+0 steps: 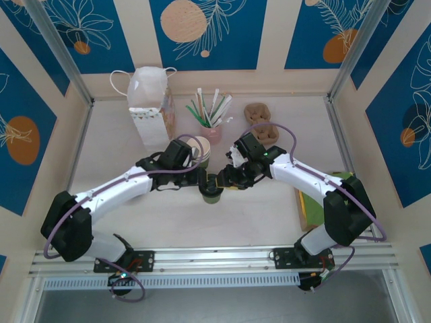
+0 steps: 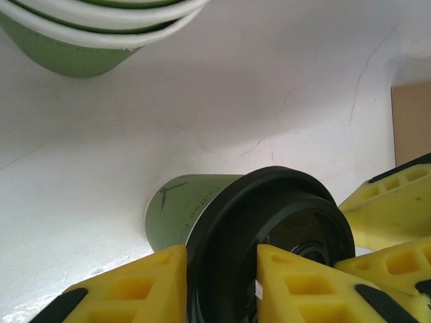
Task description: Pack the takeout coffee
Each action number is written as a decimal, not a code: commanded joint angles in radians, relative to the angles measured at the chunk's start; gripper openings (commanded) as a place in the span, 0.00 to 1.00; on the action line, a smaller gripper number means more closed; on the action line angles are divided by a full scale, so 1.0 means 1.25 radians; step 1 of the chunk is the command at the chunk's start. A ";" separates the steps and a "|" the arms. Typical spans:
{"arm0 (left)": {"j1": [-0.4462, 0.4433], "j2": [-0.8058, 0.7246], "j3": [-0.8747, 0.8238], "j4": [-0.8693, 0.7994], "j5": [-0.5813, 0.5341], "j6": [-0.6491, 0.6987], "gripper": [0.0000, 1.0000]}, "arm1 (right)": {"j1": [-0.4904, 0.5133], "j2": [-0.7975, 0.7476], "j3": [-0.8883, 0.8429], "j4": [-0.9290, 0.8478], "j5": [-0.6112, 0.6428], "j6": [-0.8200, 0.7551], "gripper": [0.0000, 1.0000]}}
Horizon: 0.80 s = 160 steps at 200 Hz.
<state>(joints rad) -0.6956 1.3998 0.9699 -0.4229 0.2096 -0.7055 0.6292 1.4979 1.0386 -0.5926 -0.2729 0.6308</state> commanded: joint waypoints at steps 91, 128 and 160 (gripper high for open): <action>-0.032 -0.090 0.017 -0.131 0.030 -0.047 0.45 | 0.006 0.032 -0.010 -0.054 0.044 0.003 0.44; -0.064 -0.091 -0.018 -0.122 0.030 -0.066 0.42 | 0.006 0.034 -0.009 -0.055 0.043 0.002 0.44; -0.076 -0.071 -0.021 -0.117 0.016 -0.066 0.41 | 0.006 0.035 -0.010 -0.052 0.042 0.002 0.44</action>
<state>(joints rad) -0.7795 1.2972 0.9527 -0.5655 0.2314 -0.7773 0.6292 1.5024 1.0412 -0.5880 -0.2737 0.6312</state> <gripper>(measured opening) 0.413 0.437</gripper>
